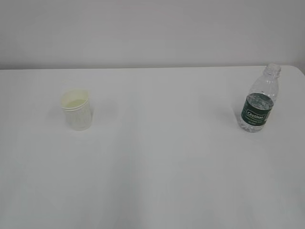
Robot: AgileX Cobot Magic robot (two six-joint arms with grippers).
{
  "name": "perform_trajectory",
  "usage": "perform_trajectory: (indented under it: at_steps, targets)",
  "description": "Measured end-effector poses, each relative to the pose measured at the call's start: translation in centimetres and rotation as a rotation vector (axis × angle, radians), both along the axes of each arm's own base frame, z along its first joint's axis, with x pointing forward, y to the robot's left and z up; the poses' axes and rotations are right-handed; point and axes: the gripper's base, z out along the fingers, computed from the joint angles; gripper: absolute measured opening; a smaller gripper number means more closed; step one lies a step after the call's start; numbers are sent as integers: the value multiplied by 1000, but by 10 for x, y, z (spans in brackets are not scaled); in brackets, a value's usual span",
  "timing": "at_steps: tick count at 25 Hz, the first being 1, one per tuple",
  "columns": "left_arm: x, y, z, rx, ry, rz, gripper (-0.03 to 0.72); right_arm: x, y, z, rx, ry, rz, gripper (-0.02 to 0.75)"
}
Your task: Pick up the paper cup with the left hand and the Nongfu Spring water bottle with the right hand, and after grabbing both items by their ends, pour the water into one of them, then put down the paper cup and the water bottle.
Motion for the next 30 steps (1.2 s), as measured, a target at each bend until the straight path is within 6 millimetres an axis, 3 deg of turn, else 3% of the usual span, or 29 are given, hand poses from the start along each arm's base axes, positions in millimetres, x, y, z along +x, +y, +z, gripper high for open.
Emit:
perform_trajectory:
  at_steps: [10, 18, 30]
  targets:
    - [-5, 1, -5, 16, 54, -12, 524, -19, -1, 14, 11, 54, -15, 590]
    - [-26, 7, -8, -22, -36, -21, 485, -27, -2, 6, 19, 185, -27, 590]
    - [-23, 6, -17, -4, 2, -20, 471, -23, -2, 0, 0, 207, -18, 590]
